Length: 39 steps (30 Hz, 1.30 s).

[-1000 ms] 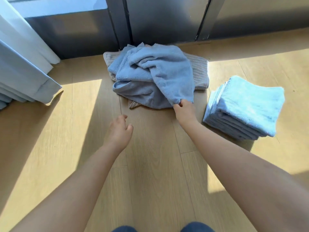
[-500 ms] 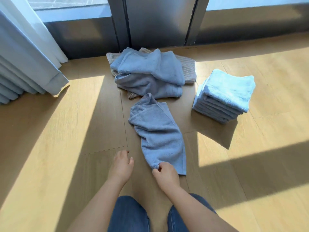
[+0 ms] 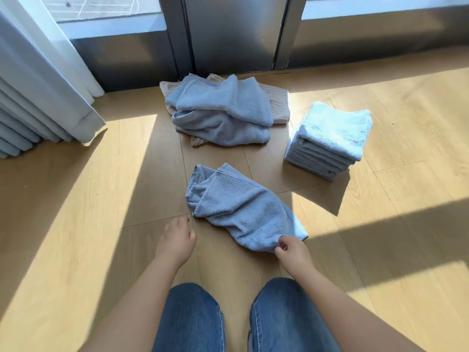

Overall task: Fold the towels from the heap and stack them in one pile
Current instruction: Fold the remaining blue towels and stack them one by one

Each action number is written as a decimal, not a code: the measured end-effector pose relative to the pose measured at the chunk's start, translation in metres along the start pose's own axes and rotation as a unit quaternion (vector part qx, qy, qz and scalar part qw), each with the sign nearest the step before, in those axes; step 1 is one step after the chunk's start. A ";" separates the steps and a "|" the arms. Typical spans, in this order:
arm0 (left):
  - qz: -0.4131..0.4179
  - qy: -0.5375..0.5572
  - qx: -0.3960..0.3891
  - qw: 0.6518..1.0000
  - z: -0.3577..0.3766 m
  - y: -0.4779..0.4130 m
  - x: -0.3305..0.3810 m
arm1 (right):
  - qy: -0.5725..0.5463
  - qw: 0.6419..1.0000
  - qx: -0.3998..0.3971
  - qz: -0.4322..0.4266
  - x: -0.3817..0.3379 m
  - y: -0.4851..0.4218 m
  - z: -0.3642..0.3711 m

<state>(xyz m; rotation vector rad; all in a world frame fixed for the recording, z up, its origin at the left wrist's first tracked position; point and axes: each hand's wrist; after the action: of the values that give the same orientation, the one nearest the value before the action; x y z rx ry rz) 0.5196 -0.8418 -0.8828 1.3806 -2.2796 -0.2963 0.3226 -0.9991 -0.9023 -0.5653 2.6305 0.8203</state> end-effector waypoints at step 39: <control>-0.117 0.370 0.051 0.920 -0.088 -0.060 -0.008 | -0.271 0.953 0.047 0.124 0.010 -0.045 -0.089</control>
<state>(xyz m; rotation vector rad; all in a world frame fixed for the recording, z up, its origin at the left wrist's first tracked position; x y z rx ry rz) 0.6122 -0.8586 -0.8321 1.4895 -1.5238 0.2496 0.3177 -1.0889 -0.8577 0.0295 2.2301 0.7792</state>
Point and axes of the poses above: each hand's wrist, its own y-axis away from the middle knuckle, its own z-axis out of the palm, x = y × z, and after that the axes turned 7 degrees about x, right-handed
